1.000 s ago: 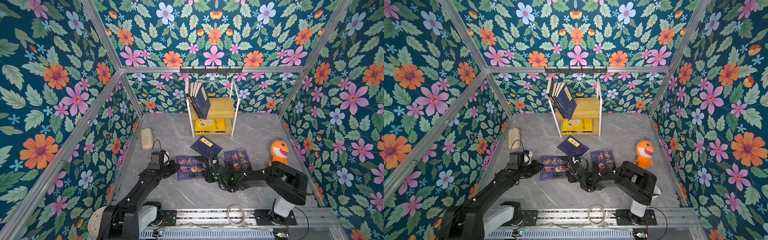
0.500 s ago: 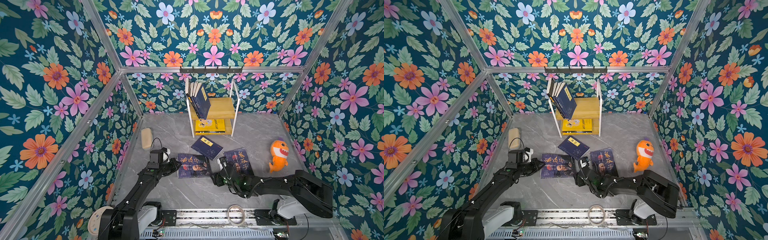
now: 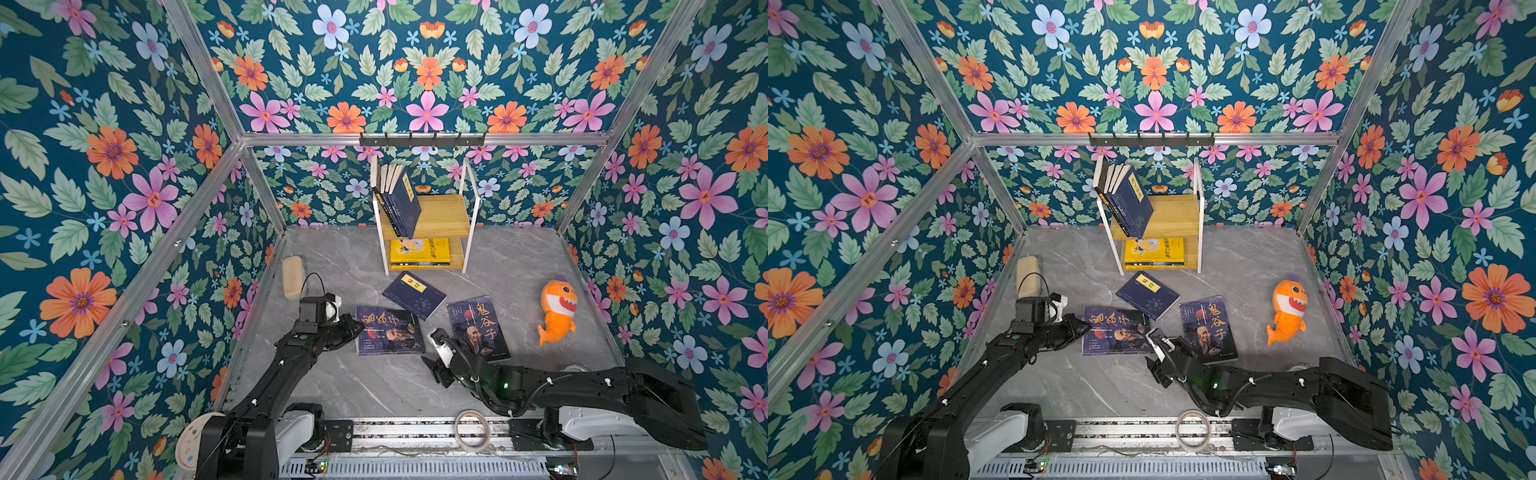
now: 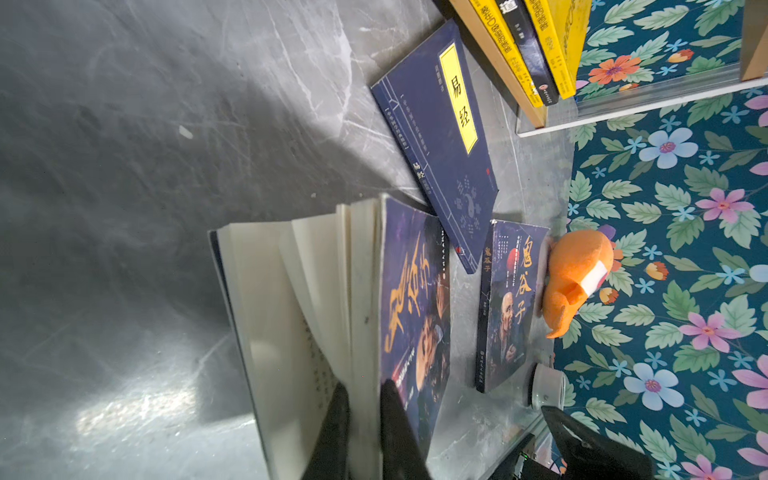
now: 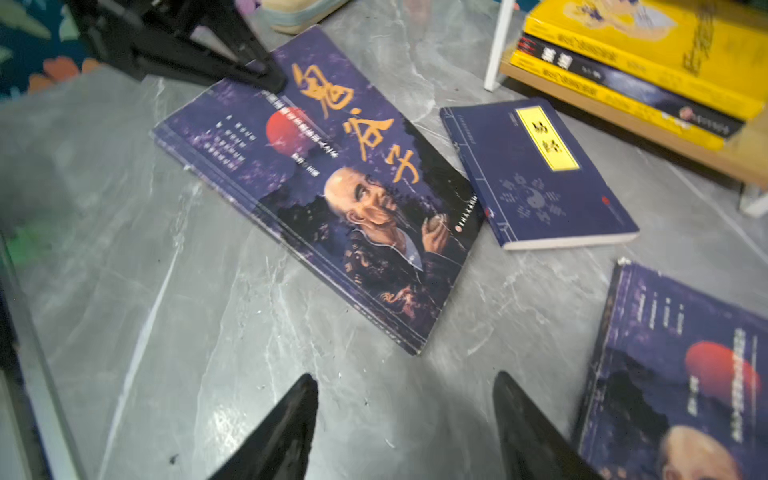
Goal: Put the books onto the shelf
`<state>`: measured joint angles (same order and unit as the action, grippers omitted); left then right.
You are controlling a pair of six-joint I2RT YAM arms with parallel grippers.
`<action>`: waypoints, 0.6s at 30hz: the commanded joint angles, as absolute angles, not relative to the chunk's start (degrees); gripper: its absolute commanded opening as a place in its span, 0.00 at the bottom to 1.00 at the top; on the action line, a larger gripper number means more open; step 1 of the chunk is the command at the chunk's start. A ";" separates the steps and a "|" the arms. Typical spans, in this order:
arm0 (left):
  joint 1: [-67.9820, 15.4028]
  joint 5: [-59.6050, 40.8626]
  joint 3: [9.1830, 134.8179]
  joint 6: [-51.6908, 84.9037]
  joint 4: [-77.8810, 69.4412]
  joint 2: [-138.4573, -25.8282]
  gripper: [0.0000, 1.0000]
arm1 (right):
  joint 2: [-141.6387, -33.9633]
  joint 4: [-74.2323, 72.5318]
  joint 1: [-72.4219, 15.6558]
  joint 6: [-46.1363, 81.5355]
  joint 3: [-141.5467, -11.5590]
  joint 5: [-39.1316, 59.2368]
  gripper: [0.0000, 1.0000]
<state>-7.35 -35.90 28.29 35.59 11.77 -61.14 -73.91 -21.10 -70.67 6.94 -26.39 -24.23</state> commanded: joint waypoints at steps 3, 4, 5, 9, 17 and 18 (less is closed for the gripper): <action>-7.52 -37.79 29.28 36.07 10.95 -62.11 0.00 | -82.61 -30.29 -71.82 -12.79 -31.15 -22.42 0.70; -7.56 -37.71 29.19 36.26 10.67 -62.04 0.00 | -84.79 -32.32 -72.24 -14.56 -32.23 -23.12 0.70; -7.56 -37.65 29.02 36.45 10.33 -61.88 0.00 | -87.59 -35.23 -72.73 -16.73 -33.24 -24.19 0.71; -7.56 -37.91 28.73 36.65 10.48 -61.67 0.00 | -98.67 -40.63 -73.08 -23.27 -38.77 -27.09 0.75; -7.73 -37.79 28.57 36.38 10.61 -61.42 0.00 | -110.29 -50.27 -72.81 -31.11 -44.13 -34.98 0.75; -7.73 -37.92 28.48 36.39 10.51 -61.20 0.00 | -110.62 -50.21 -72.79 -31.20 -44.20 -34.91 0.73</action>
<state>-7.70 -36.36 28.29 36.03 11.57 -61.56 -109.89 -44.01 -72.95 -27.55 -43.55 -31.40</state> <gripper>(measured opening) 0.120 0.743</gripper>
